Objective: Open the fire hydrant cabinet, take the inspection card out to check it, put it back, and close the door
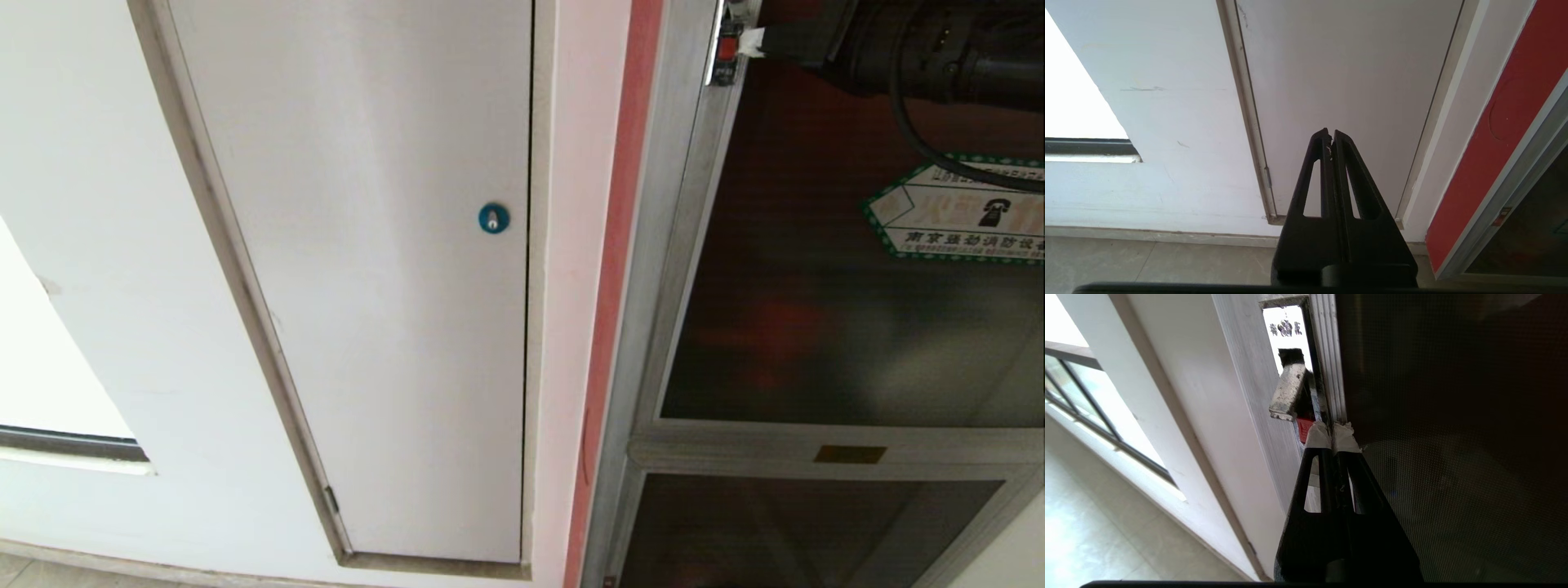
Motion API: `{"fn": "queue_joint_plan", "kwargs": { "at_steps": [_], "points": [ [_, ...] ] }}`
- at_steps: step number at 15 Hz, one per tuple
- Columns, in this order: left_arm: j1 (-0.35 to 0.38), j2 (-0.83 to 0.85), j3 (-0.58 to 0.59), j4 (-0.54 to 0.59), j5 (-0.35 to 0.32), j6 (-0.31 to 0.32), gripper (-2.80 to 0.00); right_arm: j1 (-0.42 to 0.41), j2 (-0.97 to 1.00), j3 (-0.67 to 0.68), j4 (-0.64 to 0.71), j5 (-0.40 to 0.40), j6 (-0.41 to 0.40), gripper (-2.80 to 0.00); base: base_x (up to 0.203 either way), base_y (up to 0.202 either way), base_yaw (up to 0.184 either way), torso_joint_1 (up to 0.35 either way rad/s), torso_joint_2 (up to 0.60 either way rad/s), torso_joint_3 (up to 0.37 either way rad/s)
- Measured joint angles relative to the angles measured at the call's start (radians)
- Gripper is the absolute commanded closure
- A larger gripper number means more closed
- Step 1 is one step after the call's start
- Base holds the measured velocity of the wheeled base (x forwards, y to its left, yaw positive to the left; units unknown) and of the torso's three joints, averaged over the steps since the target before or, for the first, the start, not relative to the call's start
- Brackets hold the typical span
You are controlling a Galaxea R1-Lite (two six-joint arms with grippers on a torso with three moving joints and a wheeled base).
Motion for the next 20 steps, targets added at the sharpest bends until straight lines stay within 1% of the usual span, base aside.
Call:
{"fn": "queue_joint_plan", "kwargs": {
  "at_steps": [5,9,12,17,20],
  "points": [
    [0.000,0.000,0.000,0.000,0.000,0.000,0.00,0.000,-0.001,-0.004,-0.002,0.011,0.000,0.00,0.000,0.000,0.000,0.000,0.00,0.000],
    [0.000,0.000,0.000,0.000,0.000,0.000,0.00,0.002,-0.045,0.000,-0.013,0.037,0.001,0.00,0.000,0.000,0.000,0.000,0.00,0.000],
    [0.000,0.000,0.000,0.000,0.000,0.000,0.00,0.003,-0.067,-0.004,-0.053,0.038,0.001,0.00,0.000,0.000,0.000,0.000,0.00,0.000],
    [0.000,0.000,0.000,0.000,0.000,0.000,0.00,0.043,-0.059,-0.011,-0.060,0.040,-0.003,0.00,0.000,0.000,0.000,0.000,0.00,0.000],
    [0.000,0.000,0.000,0.000,0.000,0.000,0.00,0.049,-0.038,-0.031,-0.061,0.041,-0.002,0.00,0.000,0.000,0.000,0.000,0.00,0.000]
  ]
}}
